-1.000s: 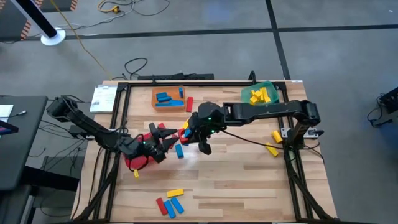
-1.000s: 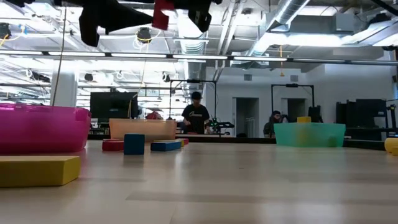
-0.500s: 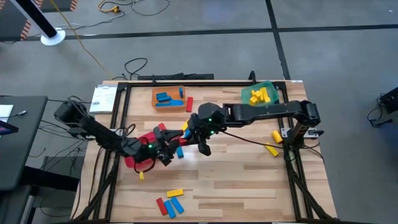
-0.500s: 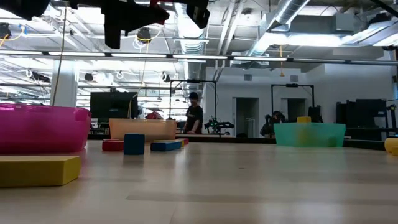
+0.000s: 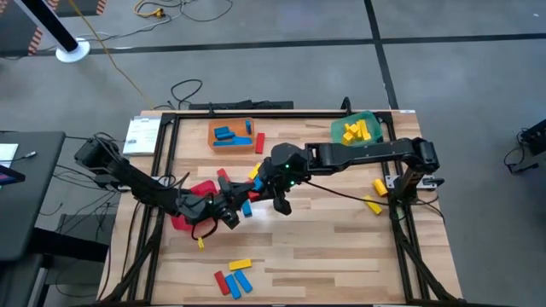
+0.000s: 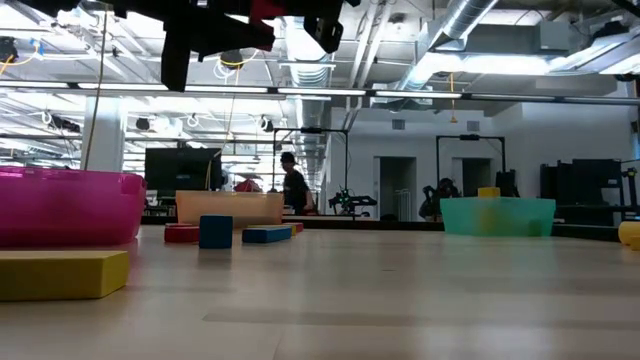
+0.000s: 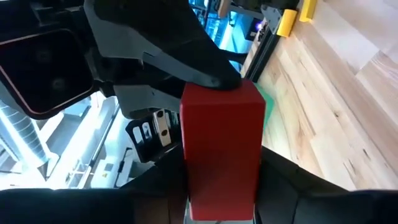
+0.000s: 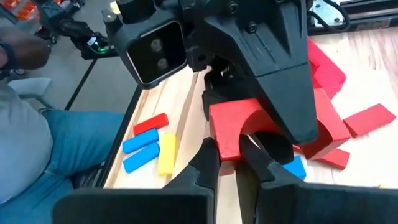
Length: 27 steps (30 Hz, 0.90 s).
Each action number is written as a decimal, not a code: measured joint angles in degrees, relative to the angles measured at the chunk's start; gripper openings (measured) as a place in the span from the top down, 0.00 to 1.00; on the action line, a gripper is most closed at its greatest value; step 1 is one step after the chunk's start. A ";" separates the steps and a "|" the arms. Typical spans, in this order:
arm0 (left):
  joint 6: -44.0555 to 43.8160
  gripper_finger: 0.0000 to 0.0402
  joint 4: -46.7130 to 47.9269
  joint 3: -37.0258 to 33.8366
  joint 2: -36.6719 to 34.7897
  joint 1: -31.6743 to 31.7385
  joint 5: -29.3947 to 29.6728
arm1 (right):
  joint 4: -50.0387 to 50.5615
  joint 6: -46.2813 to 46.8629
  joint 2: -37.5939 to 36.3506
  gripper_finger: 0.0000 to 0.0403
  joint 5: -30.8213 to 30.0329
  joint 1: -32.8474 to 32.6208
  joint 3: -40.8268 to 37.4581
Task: Sort blocks
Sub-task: Put the red block into the red bin
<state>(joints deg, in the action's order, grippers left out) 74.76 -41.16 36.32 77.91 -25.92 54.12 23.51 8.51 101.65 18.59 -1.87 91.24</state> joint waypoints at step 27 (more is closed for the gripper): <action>-16.28 0.67 21.32 -0.07 -6.05 -9.11 19.54 | 14.88 -1.04 -0.02 0.61 -0.93 0.86 0.03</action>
<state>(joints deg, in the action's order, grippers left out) 58.48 -19.84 36.25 71.85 -35.03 73.66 38.40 7.47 101.62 17.66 -1.01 91.27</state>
